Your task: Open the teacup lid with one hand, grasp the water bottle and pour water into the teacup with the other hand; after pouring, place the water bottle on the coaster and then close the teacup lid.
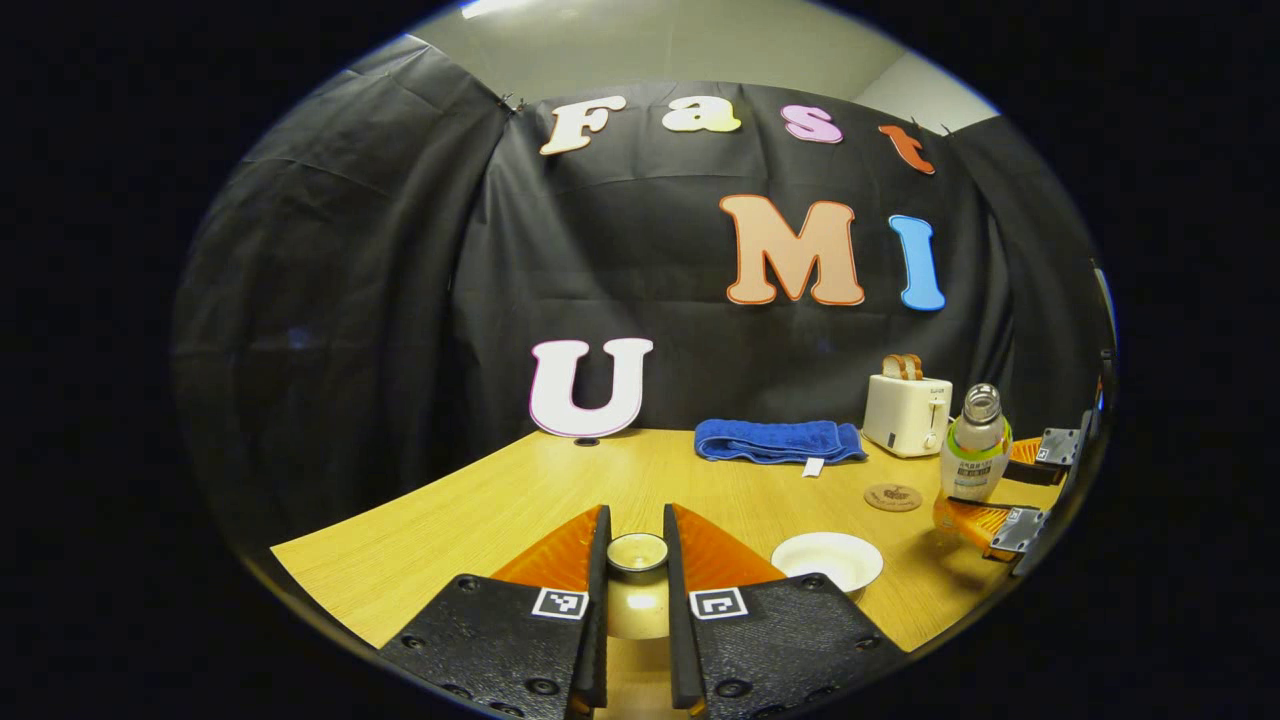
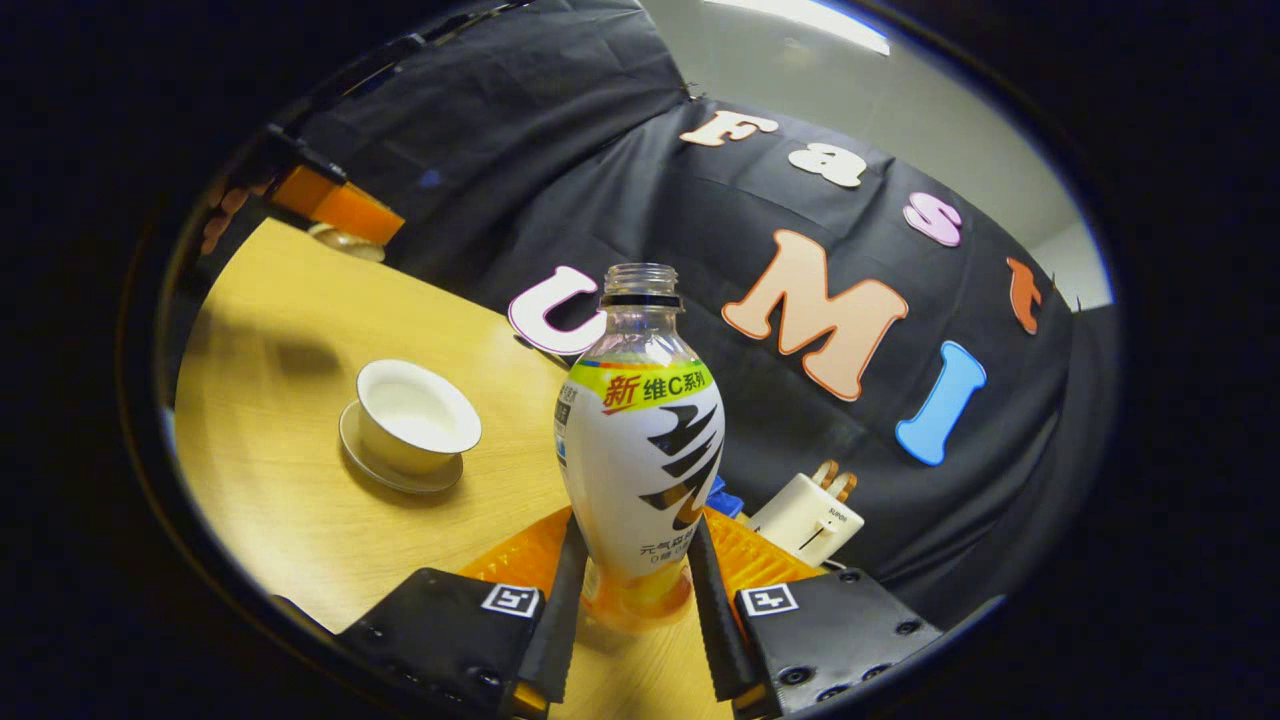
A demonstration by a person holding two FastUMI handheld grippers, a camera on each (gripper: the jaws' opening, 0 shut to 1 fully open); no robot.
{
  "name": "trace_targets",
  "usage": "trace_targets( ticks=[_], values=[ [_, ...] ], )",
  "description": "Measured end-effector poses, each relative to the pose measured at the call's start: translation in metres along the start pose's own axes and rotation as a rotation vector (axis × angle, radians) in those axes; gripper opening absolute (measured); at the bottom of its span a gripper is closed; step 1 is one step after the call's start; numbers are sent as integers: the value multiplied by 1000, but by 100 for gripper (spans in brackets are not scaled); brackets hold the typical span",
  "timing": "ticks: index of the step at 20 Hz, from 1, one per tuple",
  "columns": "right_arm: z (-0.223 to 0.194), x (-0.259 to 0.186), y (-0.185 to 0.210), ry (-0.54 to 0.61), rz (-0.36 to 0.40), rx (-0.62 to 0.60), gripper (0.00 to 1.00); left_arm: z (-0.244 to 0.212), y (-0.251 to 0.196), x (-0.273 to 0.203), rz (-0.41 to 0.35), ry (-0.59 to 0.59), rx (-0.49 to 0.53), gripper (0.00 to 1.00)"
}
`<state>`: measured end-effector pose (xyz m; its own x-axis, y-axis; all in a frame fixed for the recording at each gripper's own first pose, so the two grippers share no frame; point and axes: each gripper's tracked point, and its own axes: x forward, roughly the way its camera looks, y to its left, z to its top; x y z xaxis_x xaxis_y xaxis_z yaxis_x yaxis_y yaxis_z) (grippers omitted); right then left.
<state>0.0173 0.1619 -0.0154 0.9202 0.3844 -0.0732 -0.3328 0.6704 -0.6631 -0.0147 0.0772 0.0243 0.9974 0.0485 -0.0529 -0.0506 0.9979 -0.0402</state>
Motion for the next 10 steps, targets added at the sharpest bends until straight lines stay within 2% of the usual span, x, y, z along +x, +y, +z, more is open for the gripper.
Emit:
trace_targets(
  ticks=[4,10],
  values=[
    [-9,7,12,34,25,-91,58,-2,10,-3,13,-1,2,22],
    [-12,13,12,30,8,-317,58,-6,20,-5,25,0,-8,22]
  ],
)
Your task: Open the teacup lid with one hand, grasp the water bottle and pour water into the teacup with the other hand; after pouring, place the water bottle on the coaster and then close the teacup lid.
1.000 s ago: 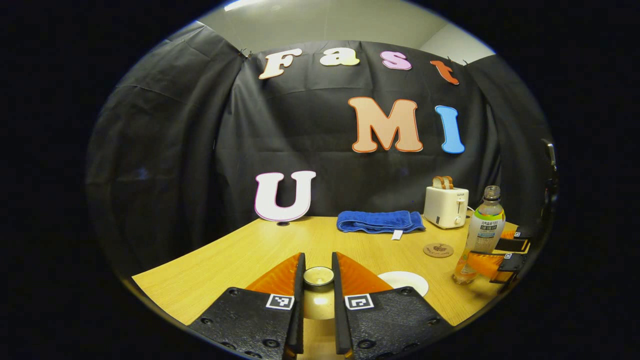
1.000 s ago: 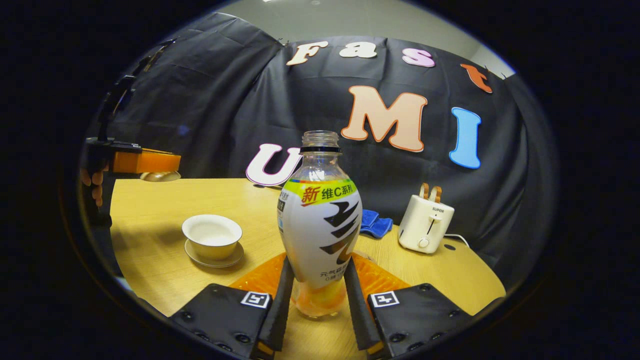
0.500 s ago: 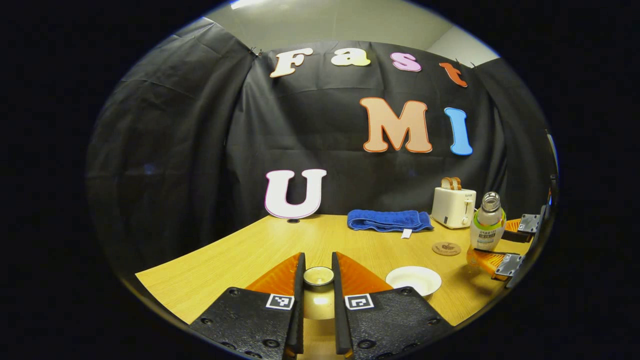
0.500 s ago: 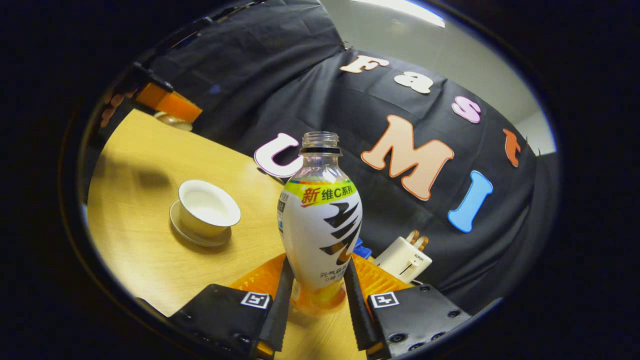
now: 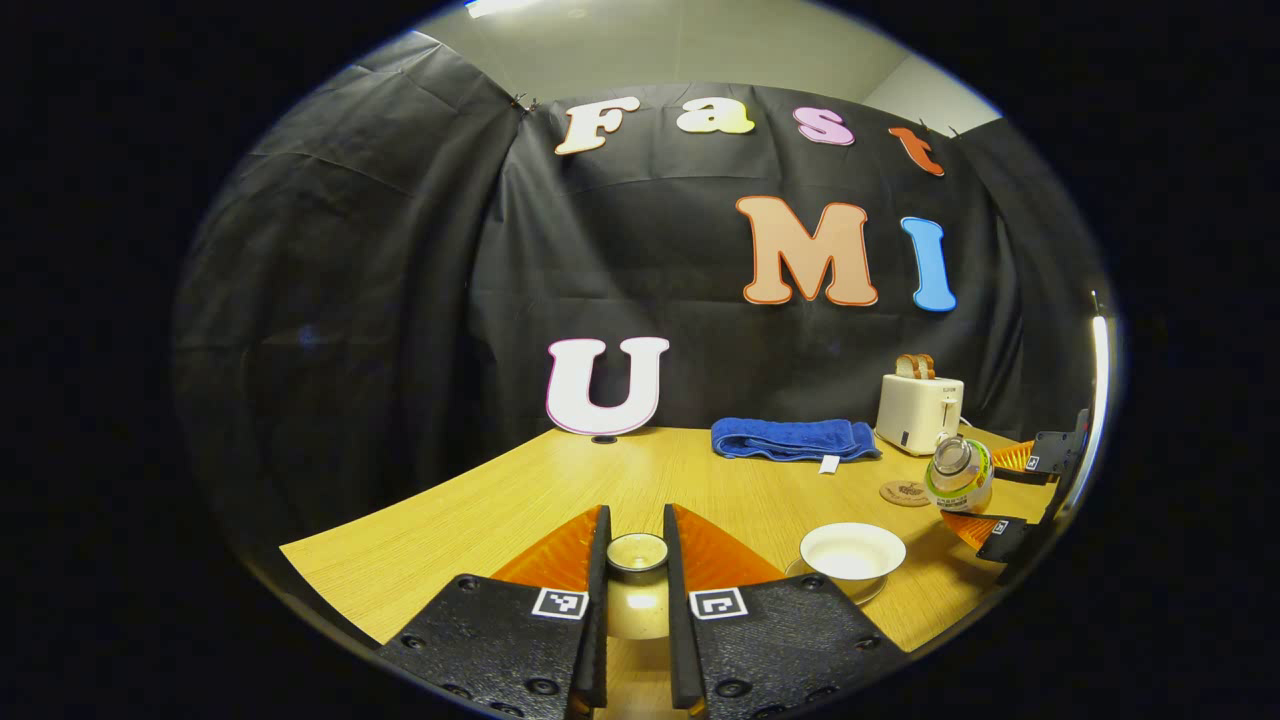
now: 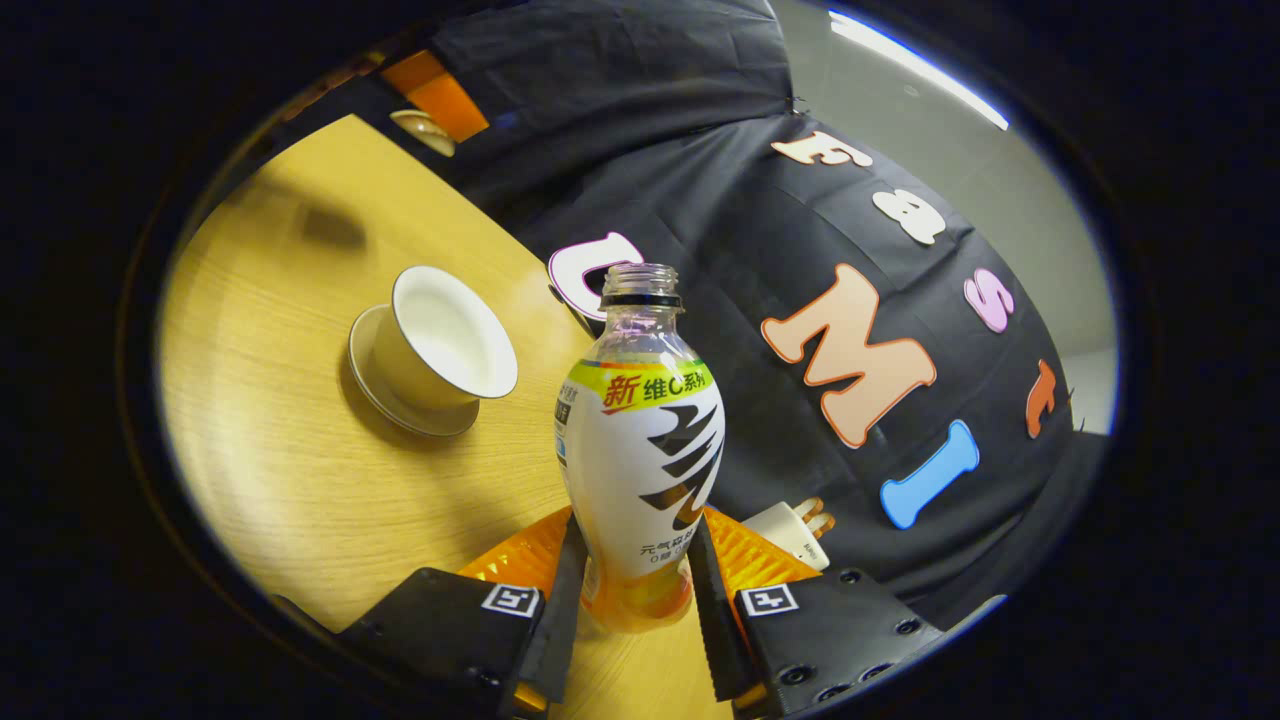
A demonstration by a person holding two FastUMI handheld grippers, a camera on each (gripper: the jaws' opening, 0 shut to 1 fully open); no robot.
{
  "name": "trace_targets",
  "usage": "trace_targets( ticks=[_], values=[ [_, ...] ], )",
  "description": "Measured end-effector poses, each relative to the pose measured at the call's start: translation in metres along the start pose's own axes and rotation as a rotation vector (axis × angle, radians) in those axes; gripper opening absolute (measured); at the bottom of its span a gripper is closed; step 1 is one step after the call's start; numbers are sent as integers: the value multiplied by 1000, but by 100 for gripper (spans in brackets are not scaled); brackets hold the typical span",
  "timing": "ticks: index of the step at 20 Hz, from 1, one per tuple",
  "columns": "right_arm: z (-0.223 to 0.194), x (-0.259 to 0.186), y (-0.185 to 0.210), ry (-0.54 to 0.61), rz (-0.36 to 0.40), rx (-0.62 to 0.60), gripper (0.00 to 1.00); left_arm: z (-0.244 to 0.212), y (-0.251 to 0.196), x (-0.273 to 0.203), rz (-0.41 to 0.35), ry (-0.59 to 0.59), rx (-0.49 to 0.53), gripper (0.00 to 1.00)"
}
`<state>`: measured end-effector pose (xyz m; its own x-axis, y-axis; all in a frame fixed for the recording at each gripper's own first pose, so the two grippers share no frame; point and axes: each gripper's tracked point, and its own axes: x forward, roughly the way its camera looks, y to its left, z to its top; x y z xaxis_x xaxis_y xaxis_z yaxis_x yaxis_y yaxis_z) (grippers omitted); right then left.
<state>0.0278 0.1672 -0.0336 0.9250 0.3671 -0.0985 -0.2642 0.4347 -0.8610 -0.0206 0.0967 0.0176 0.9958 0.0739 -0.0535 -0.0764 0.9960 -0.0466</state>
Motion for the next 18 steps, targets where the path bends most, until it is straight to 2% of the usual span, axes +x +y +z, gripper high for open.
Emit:
trace_targets(
  ticks=[18],
  values=[
    [-2,10,-6,-9,29,-438,58,-7,12,0,9,1,-21,22]
  ],
)
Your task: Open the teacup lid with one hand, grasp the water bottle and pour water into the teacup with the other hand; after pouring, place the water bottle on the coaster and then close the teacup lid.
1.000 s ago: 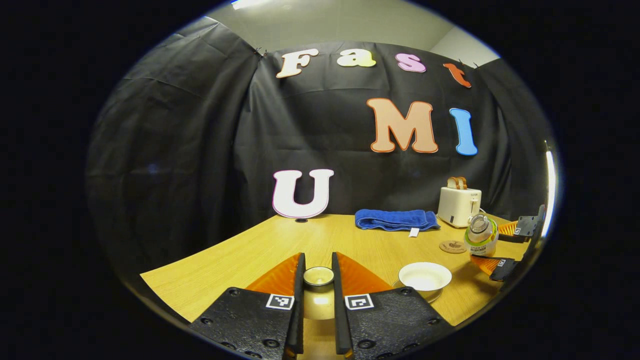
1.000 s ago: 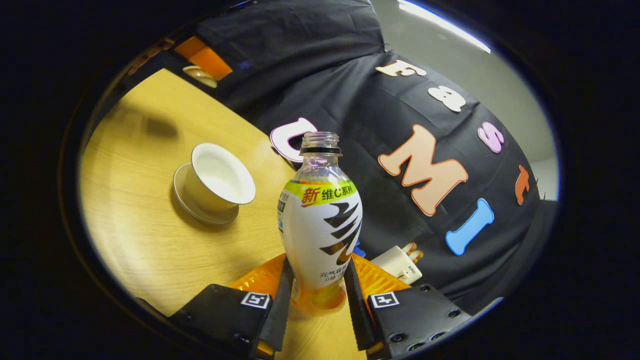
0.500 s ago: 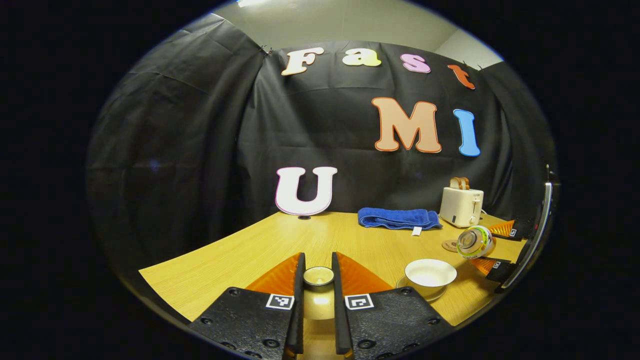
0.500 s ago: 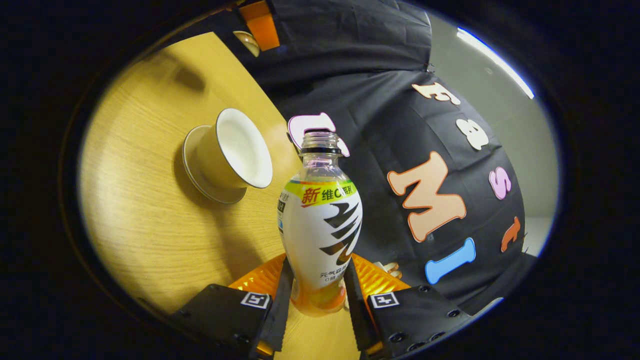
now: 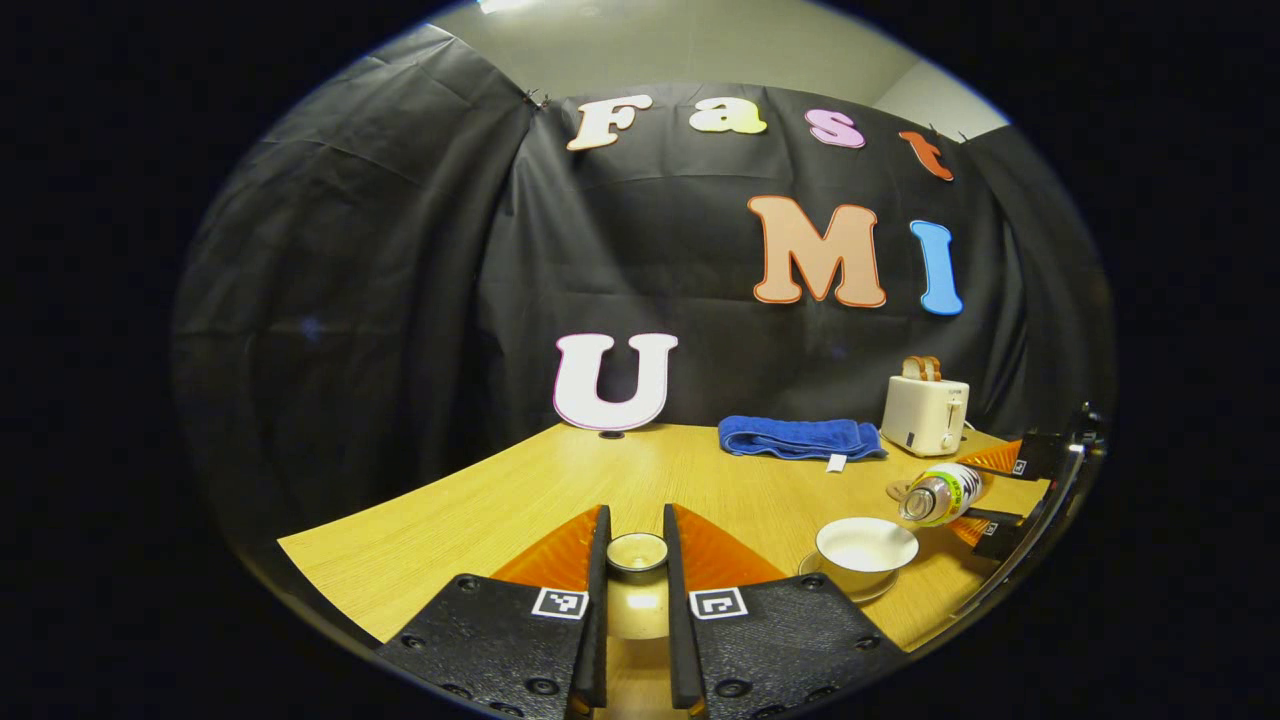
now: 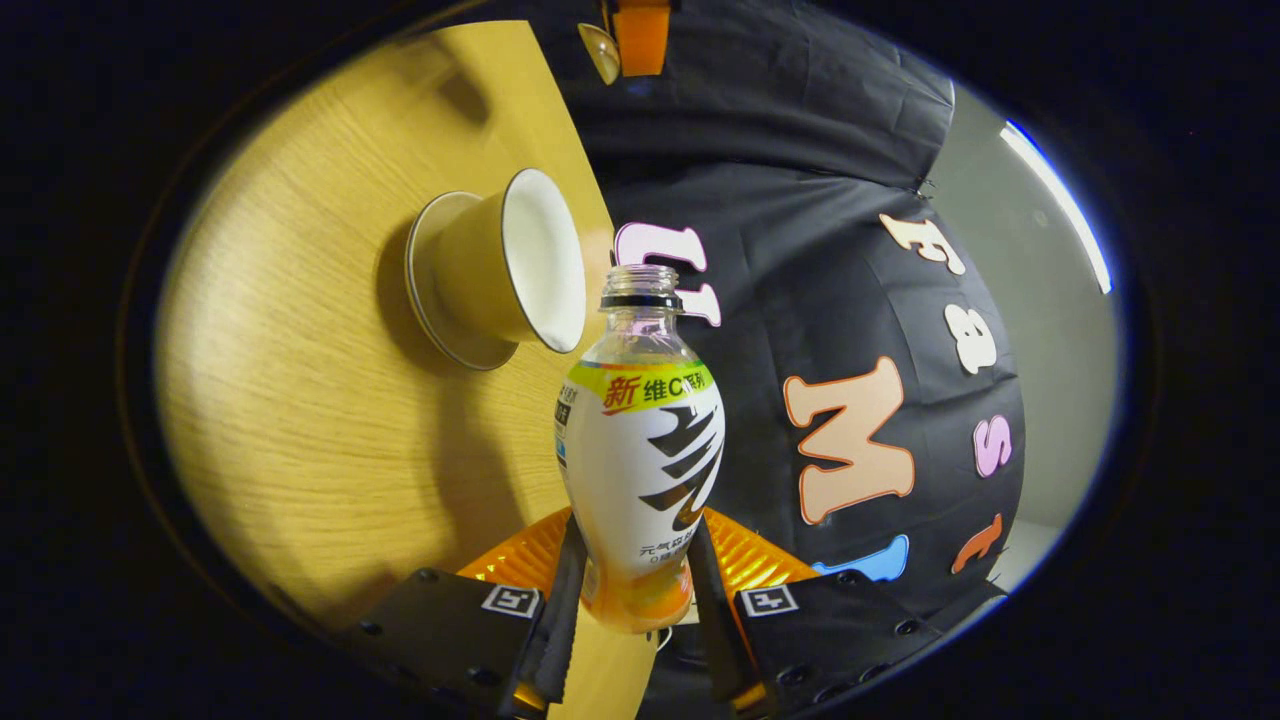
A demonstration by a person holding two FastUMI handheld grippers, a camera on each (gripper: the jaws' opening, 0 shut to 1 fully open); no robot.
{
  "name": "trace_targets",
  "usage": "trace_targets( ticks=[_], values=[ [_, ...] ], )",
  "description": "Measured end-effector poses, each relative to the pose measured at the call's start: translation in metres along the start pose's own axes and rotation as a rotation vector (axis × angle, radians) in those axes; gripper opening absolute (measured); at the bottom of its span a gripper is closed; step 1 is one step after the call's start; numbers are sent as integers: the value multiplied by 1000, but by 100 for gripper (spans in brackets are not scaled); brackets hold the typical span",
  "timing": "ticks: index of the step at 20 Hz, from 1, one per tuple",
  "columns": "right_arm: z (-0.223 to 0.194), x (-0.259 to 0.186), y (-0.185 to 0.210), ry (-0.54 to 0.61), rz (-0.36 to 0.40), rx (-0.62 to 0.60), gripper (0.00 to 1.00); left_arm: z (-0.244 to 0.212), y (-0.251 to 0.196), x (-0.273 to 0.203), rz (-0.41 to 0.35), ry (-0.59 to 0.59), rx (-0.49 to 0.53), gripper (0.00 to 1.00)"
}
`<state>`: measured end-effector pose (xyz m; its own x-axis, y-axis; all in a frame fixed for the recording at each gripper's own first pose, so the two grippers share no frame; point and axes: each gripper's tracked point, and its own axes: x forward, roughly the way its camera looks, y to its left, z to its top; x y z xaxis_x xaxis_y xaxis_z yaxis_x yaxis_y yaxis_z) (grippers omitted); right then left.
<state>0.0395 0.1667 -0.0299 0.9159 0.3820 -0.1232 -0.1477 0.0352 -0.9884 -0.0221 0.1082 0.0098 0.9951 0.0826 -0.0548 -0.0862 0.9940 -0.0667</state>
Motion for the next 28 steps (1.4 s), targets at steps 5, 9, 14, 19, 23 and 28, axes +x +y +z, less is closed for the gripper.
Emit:
trace_targets(
  ticks=[5,9,14,19,23,28],
  values=[
    [-3,3,-1,3,15,-93,58,-2,1,1,-1,1,-8,22],
    [-5,4,-3,3,27,-160,58,-3,2,1,-3,5,-10,22],
    [-5,8,-6,-12,21,-258,58,-6,2,3,-1,10,-14,22],
    [0,9,-14,-26,20,-327,58,-4,4,4,5,4,-8,22],
    [5,8,-15,-42,18,-371,58,-1,6,3,8,-6,-7,22],
    [7,10,-18,-55,17,-412,58,1,7,1,10,-11,-4,22]
  ],
)
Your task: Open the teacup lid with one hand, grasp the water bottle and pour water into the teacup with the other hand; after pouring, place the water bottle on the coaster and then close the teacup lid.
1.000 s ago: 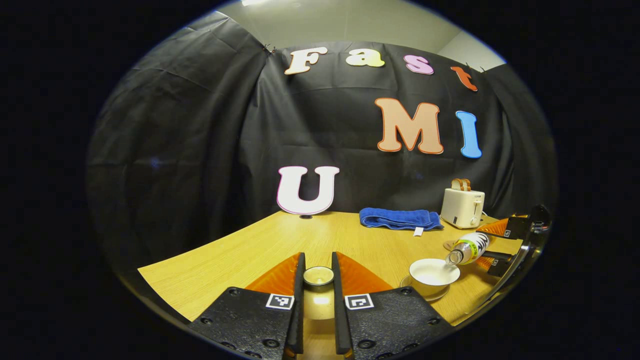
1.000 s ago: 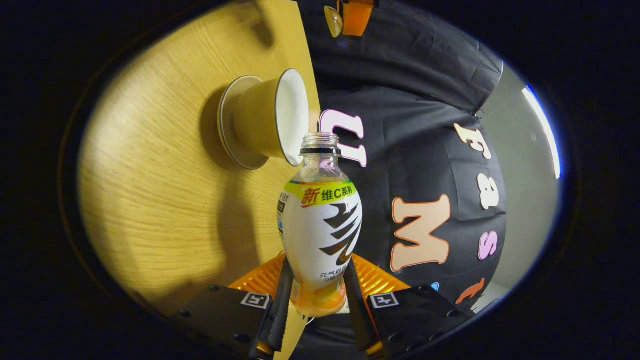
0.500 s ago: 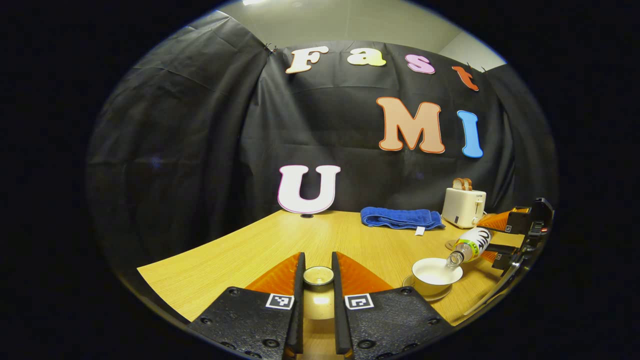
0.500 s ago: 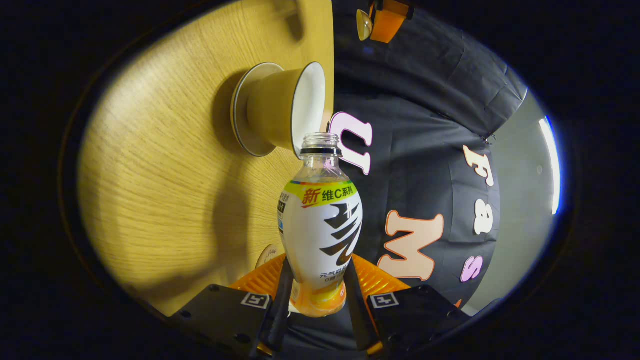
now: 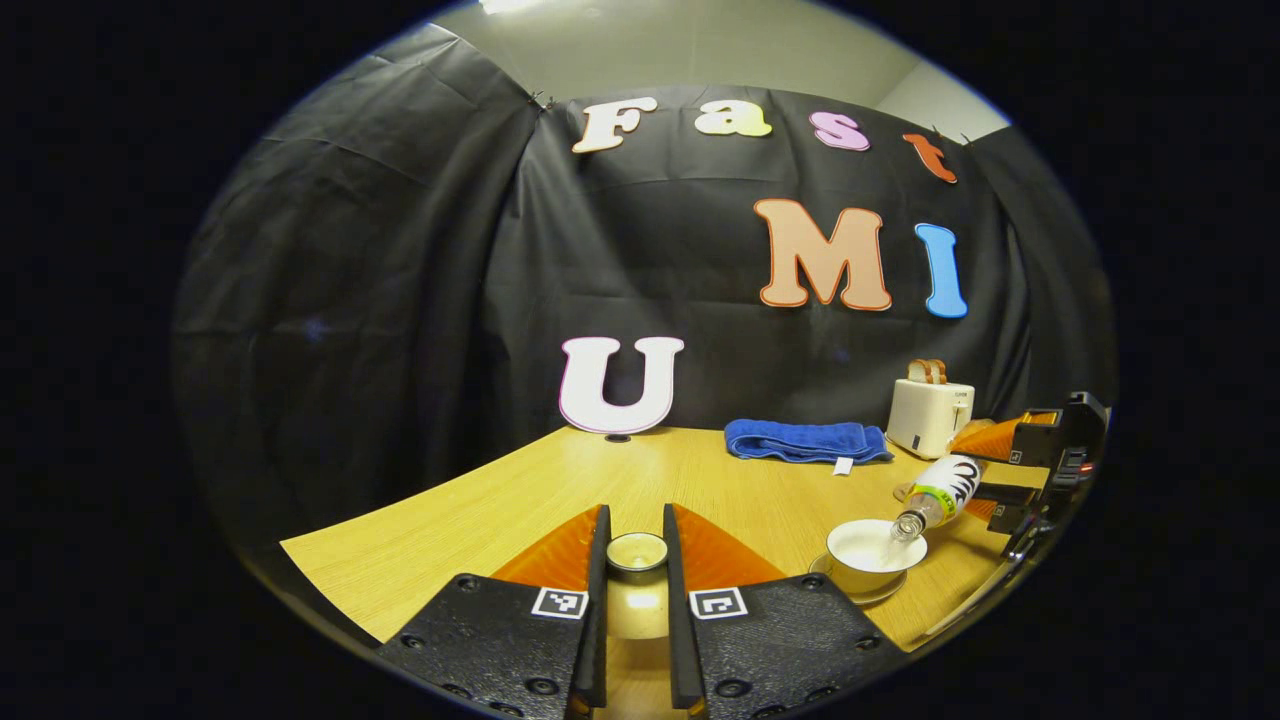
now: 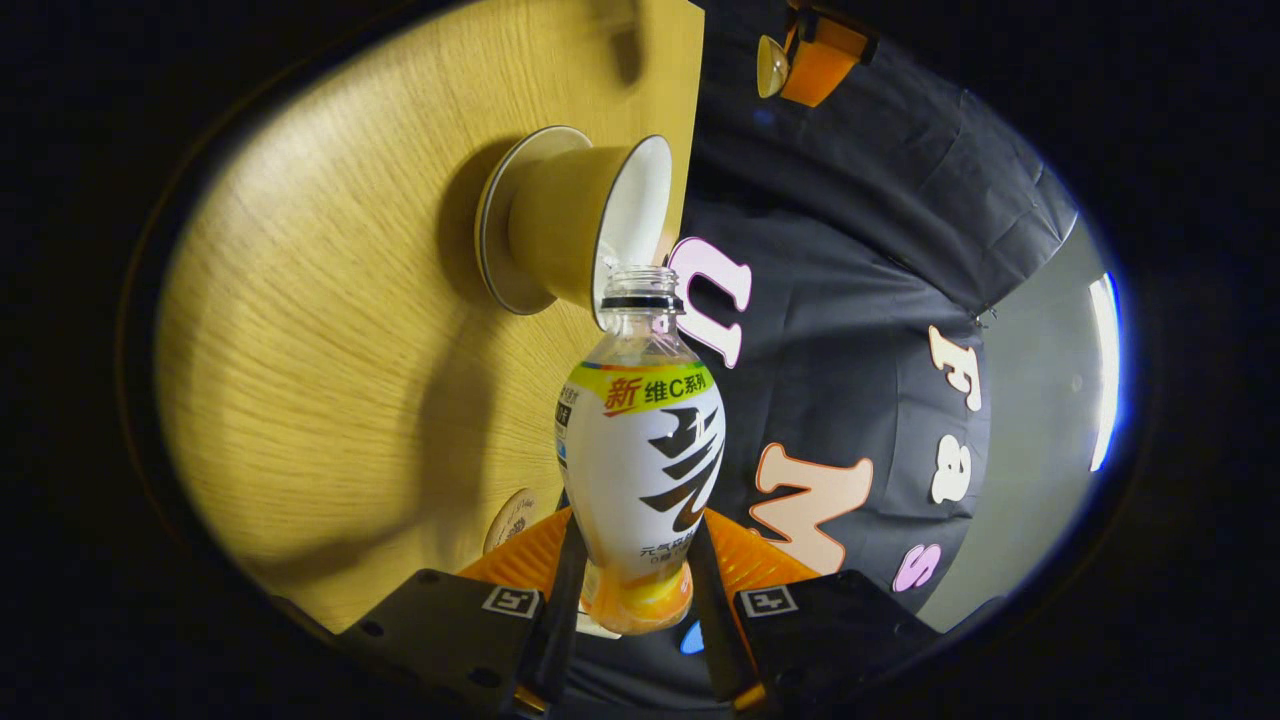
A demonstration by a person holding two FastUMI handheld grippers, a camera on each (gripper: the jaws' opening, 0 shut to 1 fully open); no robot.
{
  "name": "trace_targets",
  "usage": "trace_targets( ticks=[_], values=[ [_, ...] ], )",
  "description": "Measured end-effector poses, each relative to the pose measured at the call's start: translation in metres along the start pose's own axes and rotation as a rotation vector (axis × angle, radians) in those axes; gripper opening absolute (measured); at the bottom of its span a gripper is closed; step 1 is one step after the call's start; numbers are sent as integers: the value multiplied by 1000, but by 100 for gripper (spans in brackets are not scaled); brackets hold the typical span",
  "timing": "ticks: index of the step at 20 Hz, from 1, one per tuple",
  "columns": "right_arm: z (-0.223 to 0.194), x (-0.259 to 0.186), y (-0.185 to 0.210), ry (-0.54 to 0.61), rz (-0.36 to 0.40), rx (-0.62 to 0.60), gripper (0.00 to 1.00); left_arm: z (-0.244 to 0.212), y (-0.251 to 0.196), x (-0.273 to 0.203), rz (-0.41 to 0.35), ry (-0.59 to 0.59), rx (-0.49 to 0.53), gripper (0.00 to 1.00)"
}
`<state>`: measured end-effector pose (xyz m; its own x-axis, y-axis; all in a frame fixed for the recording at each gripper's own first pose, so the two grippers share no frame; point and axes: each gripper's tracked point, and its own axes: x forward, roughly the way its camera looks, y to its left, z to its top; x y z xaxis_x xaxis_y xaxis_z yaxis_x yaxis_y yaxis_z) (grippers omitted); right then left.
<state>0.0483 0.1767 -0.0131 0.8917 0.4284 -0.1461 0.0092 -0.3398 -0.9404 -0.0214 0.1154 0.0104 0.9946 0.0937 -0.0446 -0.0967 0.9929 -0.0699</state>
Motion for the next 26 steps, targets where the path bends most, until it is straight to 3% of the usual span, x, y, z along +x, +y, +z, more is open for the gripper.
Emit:
trace_targets(
  ticks=[26],
  values=[
    [13,5,-20,-99,-40,-330,58,7,-2,-3,-5,-9,-6,22]
  ],
)
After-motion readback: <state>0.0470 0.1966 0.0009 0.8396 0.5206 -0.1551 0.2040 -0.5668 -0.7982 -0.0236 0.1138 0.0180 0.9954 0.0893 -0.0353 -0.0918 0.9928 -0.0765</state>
